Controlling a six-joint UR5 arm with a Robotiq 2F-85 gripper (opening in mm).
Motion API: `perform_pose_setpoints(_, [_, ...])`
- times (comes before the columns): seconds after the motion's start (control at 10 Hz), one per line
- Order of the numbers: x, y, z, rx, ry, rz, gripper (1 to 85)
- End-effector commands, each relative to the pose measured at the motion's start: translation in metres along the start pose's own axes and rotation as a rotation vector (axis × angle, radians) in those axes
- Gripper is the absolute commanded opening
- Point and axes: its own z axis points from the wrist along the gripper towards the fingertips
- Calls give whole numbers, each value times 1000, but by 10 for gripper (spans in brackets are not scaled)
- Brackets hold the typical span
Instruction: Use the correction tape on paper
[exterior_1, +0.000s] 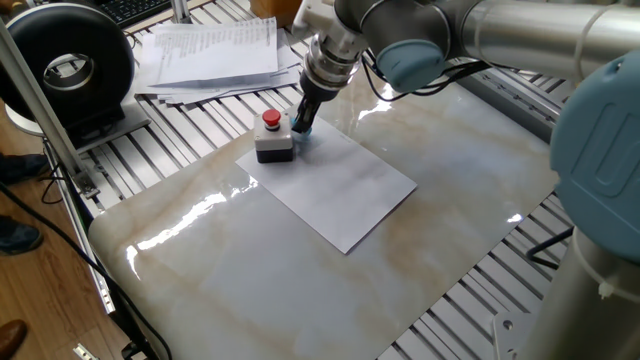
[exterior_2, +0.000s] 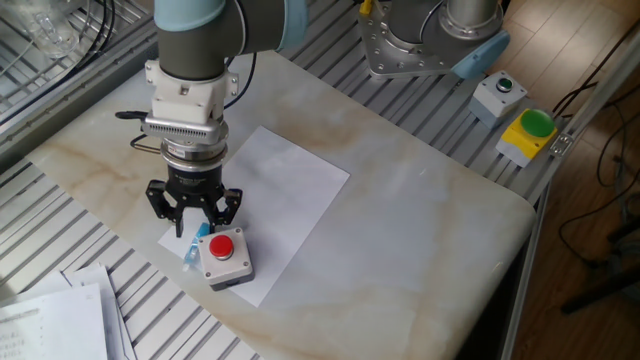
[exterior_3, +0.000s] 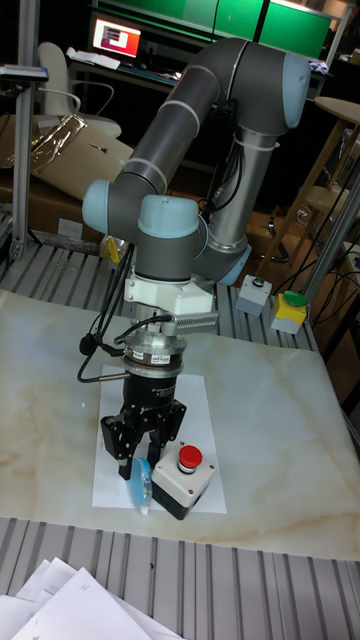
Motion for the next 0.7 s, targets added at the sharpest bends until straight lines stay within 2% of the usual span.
perform_pose_setpoints(0.0, [-3, -2, 1, 0, -15, 11, 467])
perform_pose_setpoints(0.6, [-6, -4, 4, 6, -28, 13, 397])
